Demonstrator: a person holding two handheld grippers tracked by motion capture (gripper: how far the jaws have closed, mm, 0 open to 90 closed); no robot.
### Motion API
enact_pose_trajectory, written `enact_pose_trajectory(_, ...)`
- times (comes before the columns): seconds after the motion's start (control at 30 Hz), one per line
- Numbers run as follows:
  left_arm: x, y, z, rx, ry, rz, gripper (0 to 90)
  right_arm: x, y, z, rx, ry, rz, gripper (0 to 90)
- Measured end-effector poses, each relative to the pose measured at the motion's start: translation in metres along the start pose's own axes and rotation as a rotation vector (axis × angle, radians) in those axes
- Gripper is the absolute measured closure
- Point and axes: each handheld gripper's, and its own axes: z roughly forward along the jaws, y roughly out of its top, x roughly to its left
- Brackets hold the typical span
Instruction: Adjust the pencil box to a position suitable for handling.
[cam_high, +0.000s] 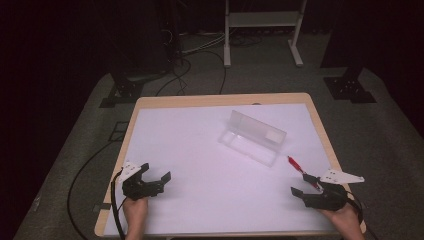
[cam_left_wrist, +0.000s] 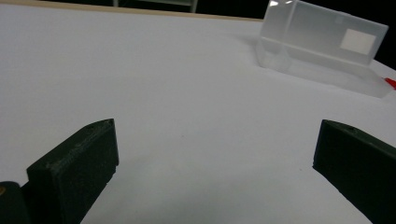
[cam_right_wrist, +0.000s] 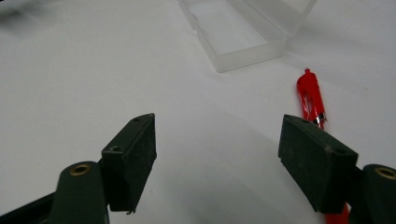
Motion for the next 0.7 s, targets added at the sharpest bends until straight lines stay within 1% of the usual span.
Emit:
enact_pose_trajectory(0.1,-0.001,0.0,0.0,0.002,0.001,0.011,0.0,0.0,0.001,0.001,0.003,-0.004,-0.002,26.3)
enact_pose_trajectory(0.13,-0.001,0.0,0.0,0.003,0.004,0.011,0.0,0.001,0.001,0.001,0.001,-0.007,-0.008,26.3)
enact_pose_trajectory(0.23,0.0,0.0,0.0,0.002,0.0,0.006,0.0,0.002,0.004,0.002,0.006,0.001,-0.004,25.9)
enact_pose_trajectory(0.3,0.0,0.0,0.0,0.002,0.0,0.009,0.0,0.004,0.008,0.004,0.008,0.006,-0.007,25.8)
enact_pose_trajectory(0.33,-0.001,0.0,0.0,0.001,0.001,0.009,0.0,0.006,0.013,0.005,0.006,0.01,-0.014,25.7)
enact_pose_trajectory(0.37,0.0,0.0,0.0,0.001,0.002,0.008,0.0,0.006,0.013,0.005,0.006,0.01,-0.014,25.7)
enact_pose_trajectory(0.43,0.0,0.0,0.0,-0.002,0.001,0.002,0.0,0.007,0.02,0.007,0.009,0.015,-0.029,25.4)
enact_pose_trajectory(0.53,0.0,0.0,0.0,-0.002,0.003,0.006,0.0,0.008,0.024,0.01,0.015,0.022,-0.043,25.3)
enact_pose_trajectory(0.7,-0.001,0.0,0.0,0.0,-0.003,0.014,0.0,0.008,0.029,0.014,0.026,0.029,-0.052,25.3)
